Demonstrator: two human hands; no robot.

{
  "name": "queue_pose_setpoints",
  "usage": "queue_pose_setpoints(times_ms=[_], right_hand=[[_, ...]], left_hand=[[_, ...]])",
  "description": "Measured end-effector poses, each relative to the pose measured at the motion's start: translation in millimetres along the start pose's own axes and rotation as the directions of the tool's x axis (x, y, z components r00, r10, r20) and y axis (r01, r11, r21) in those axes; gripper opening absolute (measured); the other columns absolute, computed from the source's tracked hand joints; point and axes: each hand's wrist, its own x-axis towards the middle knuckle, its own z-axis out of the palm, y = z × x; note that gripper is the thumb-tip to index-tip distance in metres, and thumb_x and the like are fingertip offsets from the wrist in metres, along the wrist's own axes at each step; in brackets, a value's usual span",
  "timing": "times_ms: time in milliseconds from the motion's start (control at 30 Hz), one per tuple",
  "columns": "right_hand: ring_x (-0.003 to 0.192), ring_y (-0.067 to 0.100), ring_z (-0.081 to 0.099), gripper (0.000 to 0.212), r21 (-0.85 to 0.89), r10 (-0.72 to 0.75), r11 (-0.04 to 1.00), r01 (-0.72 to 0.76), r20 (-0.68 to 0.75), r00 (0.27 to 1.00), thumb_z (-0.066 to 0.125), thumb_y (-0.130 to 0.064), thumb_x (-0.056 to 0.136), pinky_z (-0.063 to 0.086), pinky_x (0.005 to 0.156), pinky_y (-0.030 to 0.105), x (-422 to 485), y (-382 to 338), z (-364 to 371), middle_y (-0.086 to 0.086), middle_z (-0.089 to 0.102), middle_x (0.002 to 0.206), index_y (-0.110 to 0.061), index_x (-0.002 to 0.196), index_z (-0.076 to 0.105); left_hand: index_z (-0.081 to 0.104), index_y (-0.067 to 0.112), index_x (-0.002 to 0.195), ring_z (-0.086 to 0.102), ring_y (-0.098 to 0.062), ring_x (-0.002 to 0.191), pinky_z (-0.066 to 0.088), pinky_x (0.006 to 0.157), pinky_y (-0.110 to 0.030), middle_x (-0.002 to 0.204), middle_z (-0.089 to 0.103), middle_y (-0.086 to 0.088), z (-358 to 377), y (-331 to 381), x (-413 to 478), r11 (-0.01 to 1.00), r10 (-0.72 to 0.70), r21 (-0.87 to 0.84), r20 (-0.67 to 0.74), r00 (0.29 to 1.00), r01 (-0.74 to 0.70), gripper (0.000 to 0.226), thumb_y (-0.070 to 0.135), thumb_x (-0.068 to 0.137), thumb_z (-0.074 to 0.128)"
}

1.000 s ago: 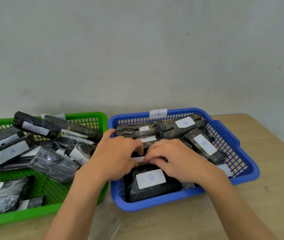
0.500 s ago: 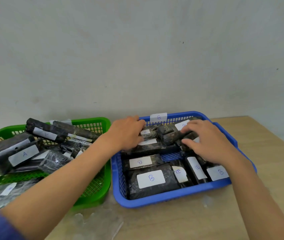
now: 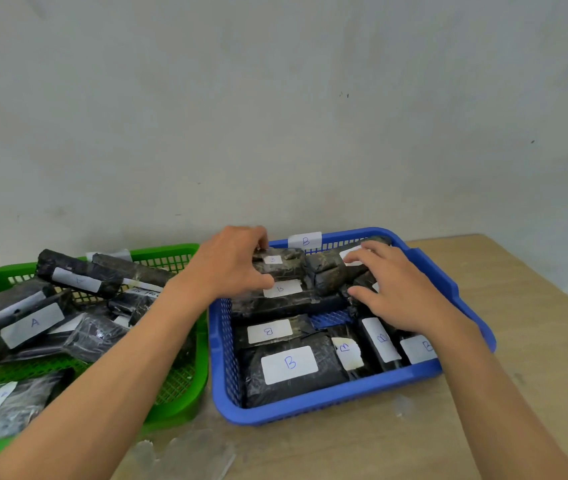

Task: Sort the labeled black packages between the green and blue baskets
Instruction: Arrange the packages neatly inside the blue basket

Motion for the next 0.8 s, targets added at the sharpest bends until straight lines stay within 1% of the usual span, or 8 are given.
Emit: queue_pose_setpoints(times_ms=[67, 167, 300, 467, 533, 633, 733, 800], right_hand=[[0.146, 0.018, 0.033, 0.049, -0.025, -0.059, 0.998, 0.059, 0.007, 0.998, 0.065, -0.029, 0.099, 0.039, 0.112, 0.041, 7.5, -5.6, -3.0, -0.008, 0.039, 0.157, -0.032, 0.144, 0.048], [0.138, 0.021, 0.042, 0.058, -0.206, -0.097, 0.971, 0.123, 0.134, 0.986, 0.066, -0.023, 0.097, 0.041, 0.108, 0.042, 31.5, -14.9, -7.8, -0.005, 0.047, 0.152, -0.031, 0.149, 0.042], [0.125, 0.026, 0.055, 0.079, -0.357, -0.051, 0.921, 0.158, 0.293, 0.955, 0.078, -0.038, 0.086, 0.048, 0.099, 0.045, 58.1, -24.3, -13.1, 0.002, 0.056, 0.142, -0.031, 0.154, 0.039], [0.104, 0.022, 0.058, 0.057, -0.486, -0.159, 0.836, 0.255, 0.231, 0.96, 0.07, -0.054, 0.072, 0.052, 0.082, 0.039, 66.4, -18.6, -20.9, -0.005, 0.067, 0.107, -0.031, 0.123, 0.062], [0.104, 0.02, 0.058, 0.05, -0.451, -0.173, 0.863, 0.226, 0.156, 0.972, 0.068, -0.052, 0.075, 0.05, 0.08, 0.037, 67.5, -11.6, -25.8, -0.007, 0.067, 0.106, -0.028, 0.118, 0.065], [0.104, 0.021, 0.059, 0.046, -0.358, -0.153, 0.917, 0.173, 0.085, 0.985, 0.067, -0.044, 0.079, 0.045, 0.073, 0.036, 70.2, -2.7, -29.2, -0.007, 0.065, 0.105, -0.029, 0.122, 0.064], [0.107, 0.023, 0.059, 0.056, -0.323, -0.123, 0.93, 0.174, 0.171, 0.978, 0.07, -0.043, 0.078, 0.046, 0.077, 0.037, 72.6, -2.9, -24.6, -0.002, 0.064, 0.111, -0.033, 0.132, 0.058], [0.113, 0.024, 0.059, 0.068, -0.336, -0.104, 0.924, 0.182, 0.238, 0.966, 0.077, -0.052, 0.076, 0.05, 0.086, 0.04, 73.6, -3.6, -19.9, -0.002, 0.066, 0.121, -0.034, 0.137, 0.053]], left_hand=[[0.061, 0.021, 0.106, 0.062, -0.023, 0.091, 0.054, 0.078, -0.041, 0.099, 0.068, 0.002, -1.0, -5.6, -1.7, 1.0, -0.005, -0.013, -0.006, 1.0, 0.005, 0.046, 0.042, 0.068, 0.076], [0.062, 0.022, 0.107, 0.057, -0.022, 0.093, 0.048, 0.083, -0.038, 0.096, 0.066, 0.001, 5.3, -8.3, -2.0, 0.999, 0.003, 0.037, -0.01, 1.0, -0.003, 0.046, 0.045, 0.069, 0.076], [0.062, 0.025, 0.108, 0.058, -0.024, 0.09, 0.049, 0.079, -0.037, 0.096, 0.062, -0.002, 11.5, -7.0, -1.6, 1.0, -0.011, 0.023, -0.001, 1.0, 0.011, 0.047, 0.048, 0.069, 0.075], [0.056, 0.028, 0.109, 0.059, -0.024, 0.095, 0.05, 0.074, -0.037, 0.105, 0.06, -0.001, 17.6, -9.6, -0.2, 1.0, 0.019, 0.018, 0.024, 1.0, -0.019, 0.043, 0.048, 0.076, 0.074], [0.055, 0.028, 0.11, 0.058, -0.022, 0.099, 0.05, 0.075, -0.038, 0.108, 0.063, 0.002, 18.3, -10.3, 0.6, 0.998, 0.056, 0.033, 0.037, 0.998, -0.057, 0.041, 0.047, 0.08, 0.075], [0.058, 0.027, 0.115, 0.06, -0.021, 0.103, 0.052, 0.079, -0.038, 0.113, 0.066, 0.004, 19.3, -11.2, 0.9, 0.995, 0.087, 0.044, 0.034, 0.996, -0.088, 0.043, 0.048, 0.082, 0.077], [0.059, 0.027, 0.119, 0.062, -0.022, 0.102, 0.05, 0.077, -0.035, 0.114, 0.068, 0.003, 19.1, -11.3, 1.6, 0.993, 0.105, 0.057, 0.042, 0.994, -0.108, 0.045, 0.049, 0.084, 0.076], [0.059, 0.027, 0.119, 0.063, -0.023, 0.1, 0.049, 0.076, -0.035, 0.112, 0.069, 0.002, 19.2, -11.8, 1.8, 0.99, 0.12, 0.063, 0.048, 0.992, -0.123, 0.045, 0.049, 0.084, 0.076]])
